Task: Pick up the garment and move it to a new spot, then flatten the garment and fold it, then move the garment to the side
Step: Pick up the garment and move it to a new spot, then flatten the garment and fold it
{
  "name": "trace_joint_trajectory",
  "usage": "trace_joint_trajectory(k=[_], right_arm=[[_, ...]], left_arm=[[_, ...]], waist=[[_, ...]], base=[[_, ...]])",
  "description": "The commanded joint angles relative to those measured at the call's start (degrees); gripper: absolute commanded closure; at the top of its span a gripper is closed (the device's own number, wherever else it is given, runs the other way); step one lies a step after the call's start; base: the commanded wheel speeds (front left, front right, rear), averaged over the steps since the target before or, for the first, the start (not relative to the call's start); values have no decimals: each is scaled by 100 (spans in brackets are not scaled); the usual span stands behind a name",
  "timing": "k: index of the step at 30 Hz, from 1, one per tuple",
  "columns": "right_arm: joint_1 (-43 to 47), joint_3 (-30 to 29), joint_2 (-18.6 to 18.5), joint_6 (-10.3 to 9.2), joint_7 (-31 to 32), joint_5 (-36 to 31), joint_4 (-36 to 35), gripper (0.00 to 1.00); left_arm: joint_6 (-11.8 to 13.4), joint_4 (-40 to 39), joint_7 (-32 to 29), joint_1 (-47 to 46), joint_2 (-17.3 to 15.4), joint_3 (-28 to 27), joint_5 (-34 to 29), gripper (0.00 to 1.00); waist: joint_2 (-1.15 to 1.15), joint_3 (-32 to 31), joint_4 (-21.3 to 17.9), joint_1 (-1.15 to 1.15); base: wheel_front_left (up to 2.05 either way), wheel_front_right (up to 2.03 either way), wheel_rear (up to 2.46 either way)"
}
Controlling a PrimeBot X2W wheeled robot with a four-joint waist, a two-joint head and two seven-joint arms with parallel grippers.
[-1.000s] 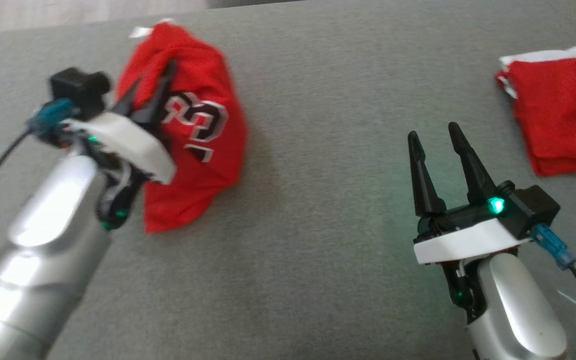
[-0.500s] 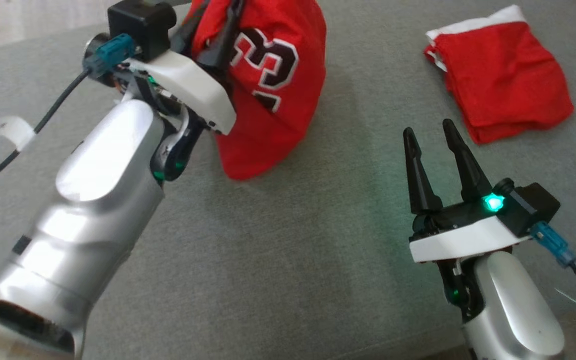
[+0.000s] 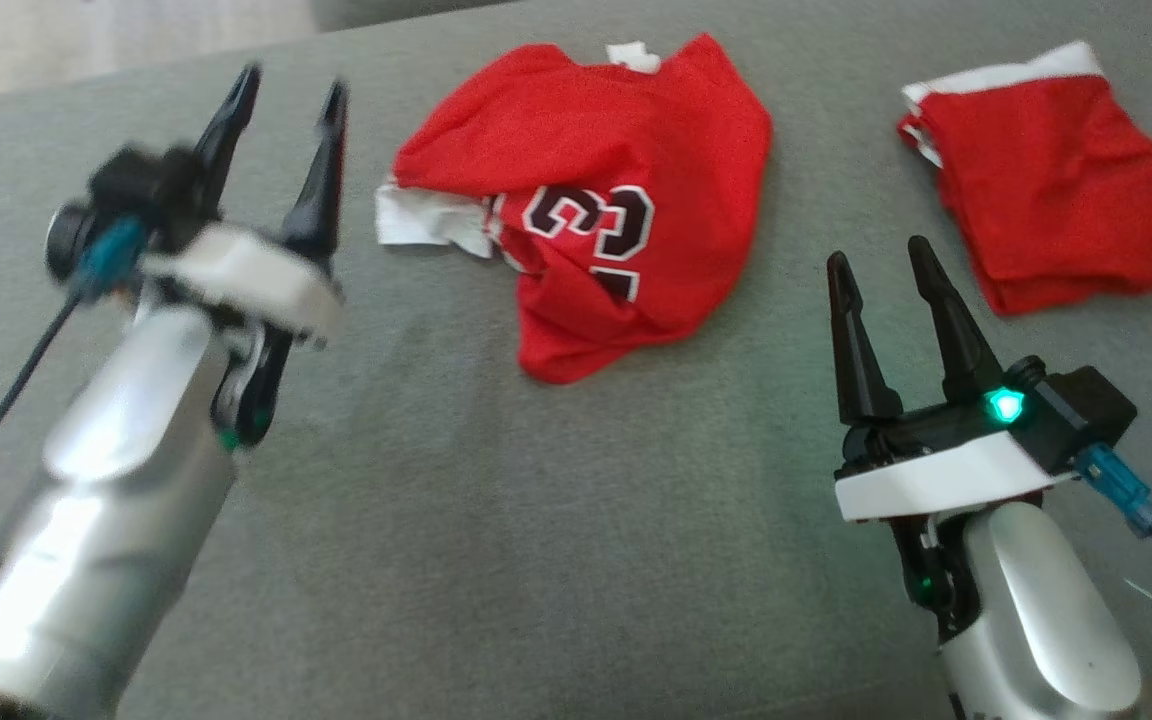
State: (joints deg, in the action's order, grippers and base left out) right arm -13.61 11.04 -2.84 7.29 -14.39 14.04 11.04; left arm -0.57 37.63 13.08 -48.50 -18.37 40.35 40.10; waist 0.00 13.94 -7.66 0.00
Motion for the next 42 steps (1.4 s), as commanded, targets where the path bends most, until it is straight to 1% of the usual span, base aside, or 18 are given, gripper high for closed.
trace_joint_trajectory(k=[1,4,8,11,15,20,25,28,32,36,42], right_arm=[[-76,106,-4,20,-61,-48,-166,0],[0,38,-4,20,-61,-123,-127,0],[138,-49,-4,20,-61,-194,-74,0],[248,-99,-4,20,-61,-225,-13,0],[348,-127,-4,20,-61,-243,66,0],[378,-144,-4,20,-61,-257,130,0],[311,-150,-4,20,-61,-337,204,0],[199,-127,-4,20,-61,-445,370,0],[-31,-122,-4,20,-27,-467,792,0],[-322,-211,-4,20,181,-453,1339,0],[-835,-428,-4,20,545,-137,2330,0]], left_arm=[[6,-207,98,-46,-289,-307,-1,0],[75,-529,179,471,-395,-540,-33,0],[277,-1365,189,1391,-448,-1059,-349,0],[386,-1934,190,2168,-342,-1407,-651,0],[426,-2493,191,3029,-20,-1900,-968,0],[266,-2844,191,3561,370,-2343,-1396,0],[8,-2877,191,3617,672,-2611,-1687,0],[-133,-2864,191,3603,808,-2761,-1821,0],[-303,-2817,191,3605,969,-2905,-1981,0],[-430,-2749,192,3596,1115,-2995,-2111,0],[-560,-2659,192,3535,1273,-3045,-2246,0]], waist=[[0,-121,166,0],[0,-238,350,0],[0,-383,562,0],[0,-482,693,0],[0,-577,785,0],[0,-623,862,0],[0,-587,989,0],[0,-556,1074,0],[0,-495,1218,0],[0,-442,1361,0],[0,-337,1566,0]], base=[[0,0,0],[0,0,0],[0,0,0],[0,0,0],[0,0,0],[0,0,0],[0,0,0],[0,0,0],[0,0,0],[0,0,0],[0,0,0]])
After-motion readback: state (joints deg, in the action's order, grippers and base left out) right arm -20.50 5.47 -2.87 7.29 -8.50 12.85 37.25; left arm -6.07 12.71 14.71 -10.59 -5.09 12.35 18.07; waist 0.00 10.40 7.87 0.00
